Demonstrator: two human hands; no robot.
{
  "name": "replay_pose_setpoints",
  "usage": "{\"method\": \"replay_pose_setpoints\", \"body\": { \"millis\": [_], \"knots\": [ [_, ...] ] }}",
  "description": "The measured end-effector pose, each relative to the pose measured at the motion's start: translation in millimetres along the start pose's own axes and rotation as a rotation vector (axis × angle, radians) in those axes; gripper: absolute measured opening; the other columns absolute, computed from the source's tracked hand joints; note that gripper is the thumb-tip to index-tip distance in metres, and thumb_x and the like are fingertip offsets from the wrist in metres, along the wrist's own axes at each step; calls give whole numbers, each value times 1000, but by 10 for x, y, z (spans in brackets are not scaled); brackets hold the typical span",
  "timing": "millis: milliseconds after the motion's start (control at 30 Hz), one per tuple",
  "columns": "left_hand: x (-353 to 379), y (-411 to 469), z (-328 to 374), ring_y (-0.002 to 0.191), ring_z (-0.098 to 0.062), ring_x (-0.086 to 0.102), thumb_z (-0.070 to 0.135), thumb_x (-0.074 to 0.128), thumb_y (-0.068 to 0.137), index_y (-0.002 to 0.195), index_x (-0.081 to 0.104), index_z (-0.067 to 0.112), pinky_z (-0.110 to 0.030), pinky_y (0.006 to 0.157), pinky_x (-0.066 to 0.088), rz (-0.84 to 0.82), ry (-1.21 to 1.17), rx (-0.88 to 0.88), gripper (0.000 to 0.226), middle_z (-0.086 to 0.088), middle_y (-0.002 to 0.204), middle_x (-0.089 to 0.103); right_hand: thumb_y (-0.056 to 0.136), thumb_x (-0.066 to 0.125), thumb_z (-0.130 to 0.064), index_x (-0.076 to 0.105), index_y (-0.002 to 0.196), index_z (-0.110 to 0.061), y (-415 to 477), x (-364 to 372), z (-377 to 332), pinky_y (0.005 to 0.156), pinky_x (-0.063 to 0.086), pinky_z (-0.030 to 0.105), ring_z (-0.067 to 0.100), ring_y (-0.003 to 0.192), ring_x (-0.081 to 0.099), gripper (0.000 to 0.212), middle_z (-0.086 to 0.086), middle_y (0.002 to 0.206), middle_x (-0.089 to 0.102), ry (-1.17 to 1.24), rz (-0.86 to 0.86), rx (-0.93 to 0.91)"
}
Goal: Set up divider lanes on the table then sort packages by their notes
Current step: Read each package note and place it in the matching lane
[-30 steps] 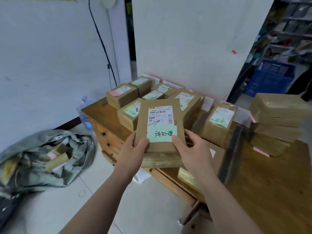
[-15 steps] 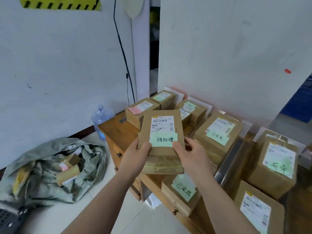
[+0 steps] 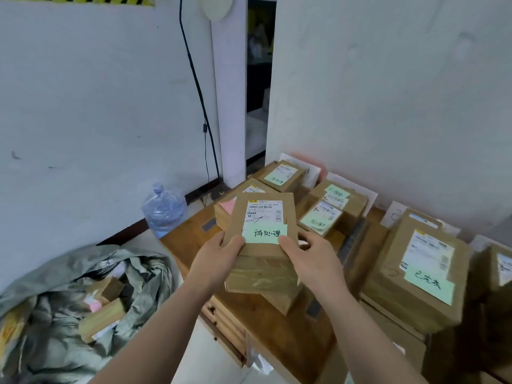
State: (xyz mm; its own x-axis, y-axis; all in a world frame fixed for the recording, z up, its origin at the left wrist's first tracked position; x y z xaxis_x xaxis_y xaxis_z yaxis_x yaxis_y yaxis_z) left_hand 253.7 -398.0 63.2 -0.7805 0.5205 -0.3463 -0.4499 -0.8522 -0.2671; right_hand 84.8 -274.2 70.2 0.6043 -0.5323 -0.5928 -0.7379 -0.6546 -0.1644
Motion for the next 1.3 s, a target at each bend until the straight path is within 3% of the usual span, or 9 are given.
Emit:
{"method": "replay_pose_setpoints", "body": {
  "millis": [100,300,400,600,867,1067,1167,1300],
  "knots": [
    [-310,313,-79,68,-15,58,37,52,91,85,63,13,-31,65,41,-29,87,11,27,1,76,65,86,53,-62,54,126,-30,106,367,-109,84,56,37,7,95,59,51,-13,118,63,-4,15,64],
    [-920,875,-306,80,-16,61,42,53,86,87,65,18,-36,81,48,-173,246,13,27,5,81,66,86,51,-64,56,116,-28,98,1159,-325,79,54,35,10,90,59,47,-12,103,61,-14,35,223],
    [-1193,1088,-431,89,-18,62,54,47,73,95,65,20,-39,88,49,-219,333,47,45,4,90,68,85,50,-63,58,105,-28,18,1456,-457,76,53,36,12,87,60,41,-13,96,63,-23,90,258],
    [-1371,1344,-754,90,-16,63,53,49,79,96,65,24,-36,83,49,-360,362,37,38,5,93,68,80,50,-65,60,103,-28,-35,1935,-458,76,56,40,12,83,63,45,-14,93,66,4,114,357],
    [-1186,1653,-1273,100,-11,65,31,56,94,131,57,28,-28,86,51,-566,199,-33,37,9,114,68,83,59,-51,68,102,-25,81,2374,-206,80,56,42,13,86,67,33,-11,97,71,88,121,404],
    [-1033,1746,-1463,101,-2,63,17,51,100,132,50,34,-11,66,49,-678,134,-34,37,14,119,65,88,66,-34,67,116,-20,115,2638,30,86,56,37,12,93,67,31,-8,109,71,204,134,438],
    [-961,1845,-1528,106,-5,62,16,53,99,137,48,31,-15,76,50,-675,139,-28,42,14,119,64,90,65,-26,64,120,-16,176,2670,82,85,53,29,11,95,65,32,-7,113,69,246,161,437],
    [-876,1923,-1608,116,-15,59,14,54,98,143,43,26,-35,100,49,-667,167,-24,48,7,127,63,91,64,-21,62,121,-16,247,2716,138,90,53,34,14,100,65,30,-3,117,69,260,162,443]
  ]
}}
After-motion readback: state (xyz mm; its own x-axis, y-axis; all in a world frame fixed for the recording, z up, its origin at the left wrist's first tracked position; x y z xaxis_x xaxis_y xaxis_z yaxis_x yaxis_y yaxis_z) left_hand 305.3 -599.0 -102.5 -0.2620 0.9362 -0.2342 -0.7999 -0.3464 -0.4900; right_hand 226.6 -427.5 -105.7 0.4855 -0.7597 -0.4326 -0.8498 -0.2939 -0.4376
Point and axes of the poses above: each hand's wrist, its own y-axis towards the middle knuckle, its own x-axis out of the palm, z = x × y, the point moved 10 cm from there along y, towards the middle knuckle
